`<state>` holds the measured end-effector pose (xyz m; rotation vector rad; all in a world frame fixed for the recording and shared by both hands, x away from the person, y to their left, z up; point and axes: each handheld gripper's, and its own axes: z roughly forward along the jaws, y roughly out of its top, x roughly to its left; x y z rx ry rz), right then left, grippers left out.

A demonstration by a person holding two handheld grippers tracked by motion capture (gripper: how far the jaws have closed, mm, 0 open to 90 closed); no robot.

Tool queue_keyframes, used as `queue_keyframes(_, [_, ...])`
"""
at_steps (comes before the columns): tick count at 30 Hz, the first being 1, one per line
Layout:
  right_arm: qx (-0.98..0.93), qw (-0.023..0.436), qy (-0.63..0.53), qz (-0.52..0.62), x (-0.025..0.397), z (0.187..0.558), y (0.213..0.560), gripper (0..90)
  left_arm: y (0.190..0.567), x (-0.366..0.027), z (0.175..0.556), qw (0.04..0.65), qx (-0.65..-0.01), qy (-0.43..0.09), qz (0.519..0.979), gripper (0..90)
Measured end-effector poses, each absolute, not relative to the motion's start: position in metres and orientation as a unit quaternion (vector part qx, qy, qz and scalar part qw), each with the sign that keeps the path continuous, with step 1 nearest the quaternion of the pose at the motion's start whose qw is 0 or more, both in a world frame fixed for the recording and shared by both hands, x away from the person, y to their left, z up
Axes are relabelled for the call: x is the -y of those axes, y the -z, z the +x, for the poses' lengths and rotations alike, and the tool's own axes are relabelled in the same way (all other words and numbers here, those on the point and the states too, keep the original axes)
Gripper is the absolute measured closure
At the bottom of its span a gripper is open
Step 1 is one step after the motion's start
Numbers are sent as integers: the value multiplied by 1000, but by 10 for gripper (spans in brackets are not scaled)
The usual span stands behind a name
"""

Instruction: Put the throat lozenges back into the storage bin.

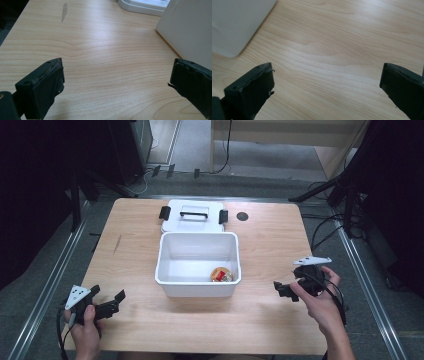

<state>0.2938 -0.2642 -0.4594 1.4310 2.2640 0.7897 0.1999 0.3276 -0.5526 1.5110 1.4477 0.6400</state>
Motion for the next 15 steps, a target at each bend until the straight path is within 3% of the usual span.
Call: queue_keyframes(15, [-740, 225, -336, 537, 316, 259, 513, 0, 553, -327, 200, 456, -587, -265, 614, 0])
